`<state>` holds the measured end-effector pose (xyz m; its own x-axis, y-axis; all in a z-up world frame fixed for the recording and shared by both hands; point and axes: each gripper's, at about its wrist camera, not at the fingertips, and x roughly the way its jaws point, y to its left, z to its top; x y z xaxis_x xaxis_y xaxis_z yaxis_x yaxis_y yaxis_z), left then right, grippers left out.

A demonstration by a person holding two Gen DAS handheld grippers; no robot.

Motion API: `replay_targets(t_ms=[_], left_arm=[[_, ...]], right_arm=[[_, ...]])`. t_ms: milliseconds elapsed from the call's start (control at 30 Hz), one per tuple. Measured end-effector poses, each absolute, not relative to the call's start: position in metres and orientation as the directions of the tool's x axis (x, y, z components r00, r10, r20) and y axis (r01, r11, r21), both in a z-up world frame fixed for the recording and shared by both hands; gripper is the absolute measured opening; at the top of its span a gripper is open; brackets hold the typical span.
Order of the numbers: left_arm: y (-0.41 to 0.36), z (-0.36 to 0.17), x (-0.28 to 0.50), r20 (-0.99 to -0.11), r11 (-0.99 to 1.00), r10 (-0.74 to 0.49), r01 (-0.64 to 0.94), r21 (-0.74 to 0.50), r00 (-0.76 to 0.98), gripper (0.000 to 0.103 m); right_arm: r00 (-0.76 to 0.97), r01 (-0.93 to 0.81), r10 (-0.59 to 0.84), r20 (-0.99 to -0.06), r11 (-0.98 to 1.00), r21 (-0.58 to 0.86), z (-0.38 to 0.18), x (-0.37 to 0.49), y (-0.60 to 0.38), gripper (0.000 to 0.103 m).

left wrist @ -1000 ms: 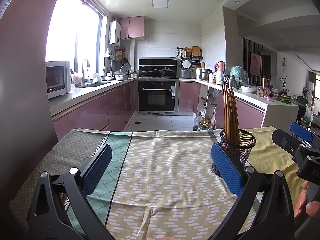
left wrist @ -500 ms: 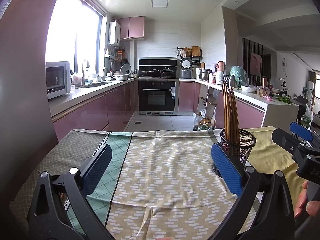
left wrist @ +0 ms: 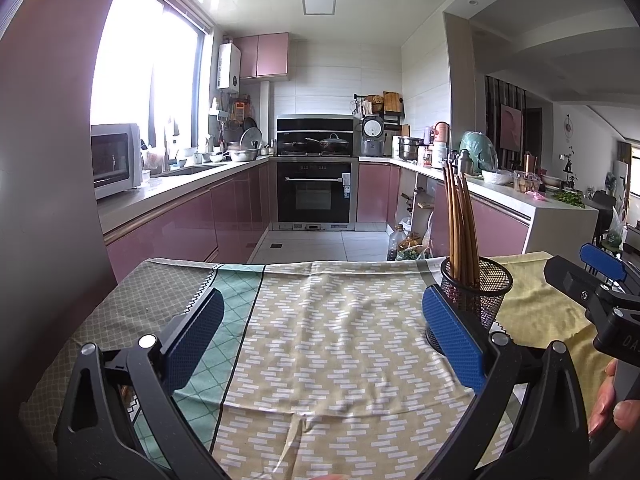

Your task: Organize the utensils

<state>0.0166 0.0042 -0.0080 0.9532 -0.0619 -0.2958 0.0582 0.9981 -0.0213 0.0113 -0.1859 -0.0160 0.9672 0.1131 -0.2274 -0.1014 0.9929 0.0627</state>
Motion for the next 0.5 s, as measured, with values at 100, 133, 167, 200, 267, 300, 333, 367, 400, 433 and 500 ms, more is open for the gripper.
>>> replay_targets(t_ms=[100,133,167,200,267,300,333,367,400,433,500], left_arm=[[0.0048,-0.0079,0.0163,-0.295,0.998,-0.060,0.057,-0.020,0.954,0.098],[0.0041,-0.0081,0.0169,-0.296,0.998,-0.060,0.057,-0.019,0.953,0.098],[0.0057,-0.0084,0.0167,-0.297,0.998,-0.058,0.055,-0.019,0.953,0.098],[0.0039,-0.0081,0.0173,-0.296,0.998,-0.059,0.056,-0.017,0.953,0.098],[0.0051,-0.0082,0.0170,-0.293,0.998,-0.054,0.054,-0.010,0.955,0.098],[0.0045,-0.0080,0.0174,-0.291,0.999,-0.051,0.051,-0.005,0.955,0.098],[0.0038,-0.0077,0.0173,-0.289,0.999,-0.047,0.049,0.001,0.956,0.098],[0.0050,-0.0078,0.0176,-0.289,0.999,-0.039,0.043,0.007,0.957,0.098],[0.0051,-0.0079,0.0186,-0.291,0.999,-0.032,0.037,0.011,0.956,0.098],[0.0051,-0.0082,0.0194,-0.291,0.999,-0.031,0.035,0.009,0.956,0.098],[0.0074,-0.0085,0.0215,-0.296,0.999,-0.029,0.033,0.008,0.955,0.098]], right_arm=[[0.967,-0.103,0.114,-0.227,0.993,0.063,-0.0157,0.0113,-0.1863,0.097],[0.967,-0.101,0.113,-0.227,0.993,0.062,-0.0156,0.0112,-0.1864,0.097],[0.967,-0.101,0.113,-0.227,0.993,0.063,-0.0155,0.0115,-0.1864,0.097],[0.967,-0.102,0.114,-0.227,0.993,0.065,-0.0154,0.0117,-0.1866,0.097],[0.967,-0.101,0.113,-0.228,0.993,0.063,-0.0156,0.0115,-0.1865,0.097],[0.967,-0.102,0.114,-0.229,0.993,0.063,-0.0156,0.0117,-0.1862,0.097],[0.967,-0.103,0.114,-0.230,0.993,0.062,-0.0155,0.0117,-0.1862,0.097],[0.967,-0.103,0.114,-0.230,0.993,0.062,-0.0154,0.0117,-0.1860,0.097],[0.966,-0.104,0.115,-0.230,0.993,0.061,-0.0152,0.0115,-0.1859,0.097],[0.966,-0.104,0.115,-0.230,0.993,0.061,-0.0152,0.0115,-0.1862,0.097],[0.965,-0.105,0.115,-0.234,0.993,0.059,-0.0152,0.0121,-0.1874,0.097]])
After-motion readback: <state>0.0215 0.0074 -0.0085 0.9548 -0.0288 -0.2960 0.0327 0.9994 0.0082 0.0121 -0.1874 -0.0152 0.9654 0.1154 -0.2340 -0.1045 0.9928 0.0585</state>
